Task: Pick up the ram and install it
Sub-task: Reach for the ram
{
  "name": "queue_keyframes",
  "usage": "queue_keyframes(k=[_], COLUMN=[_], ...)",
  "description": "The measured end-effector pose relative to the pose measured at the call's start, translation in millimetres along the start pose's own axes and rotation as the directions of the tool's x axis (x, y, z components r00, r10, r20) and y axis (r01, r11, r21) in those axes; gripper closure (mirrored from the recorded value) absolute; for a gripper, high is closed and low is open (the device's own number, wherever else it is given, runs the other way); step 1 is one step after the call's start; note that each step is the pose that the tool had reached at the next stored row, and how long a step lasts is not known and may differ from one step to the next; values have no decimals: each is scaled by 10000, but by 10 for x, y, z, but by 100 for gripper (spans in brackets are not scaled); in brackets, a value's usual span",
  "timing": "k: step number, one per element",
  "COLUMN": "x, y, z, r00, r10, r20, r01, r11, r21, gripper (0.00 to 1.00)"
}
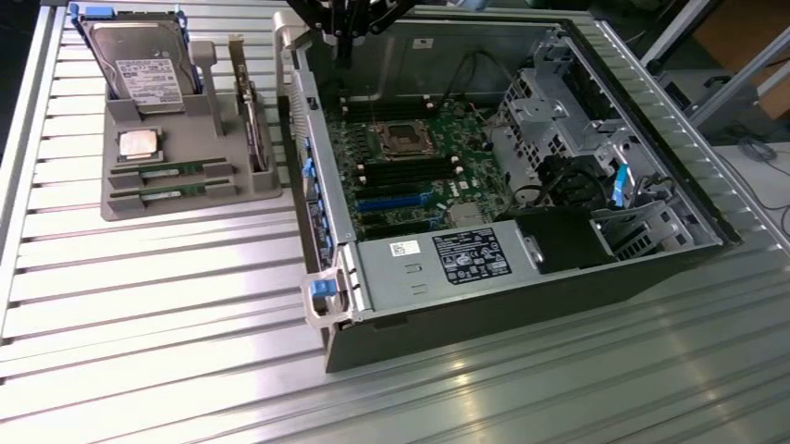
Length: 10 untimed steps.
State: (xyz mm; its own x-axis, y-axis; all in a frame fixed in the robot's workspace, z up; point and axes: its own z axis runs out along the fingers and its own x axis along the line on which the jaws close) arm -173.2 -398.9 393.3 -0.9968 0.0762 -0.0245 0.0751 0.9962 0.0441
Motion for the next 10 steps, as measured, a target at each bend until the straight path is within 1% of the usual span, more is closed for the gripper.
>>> queue_keyframes(k=[10], x=[77], y=[-6], z=[-3], r00=[10000], r10=[0], r20=[-1], r01=[0], r11=[10000], r21=[1], gripper=[90])
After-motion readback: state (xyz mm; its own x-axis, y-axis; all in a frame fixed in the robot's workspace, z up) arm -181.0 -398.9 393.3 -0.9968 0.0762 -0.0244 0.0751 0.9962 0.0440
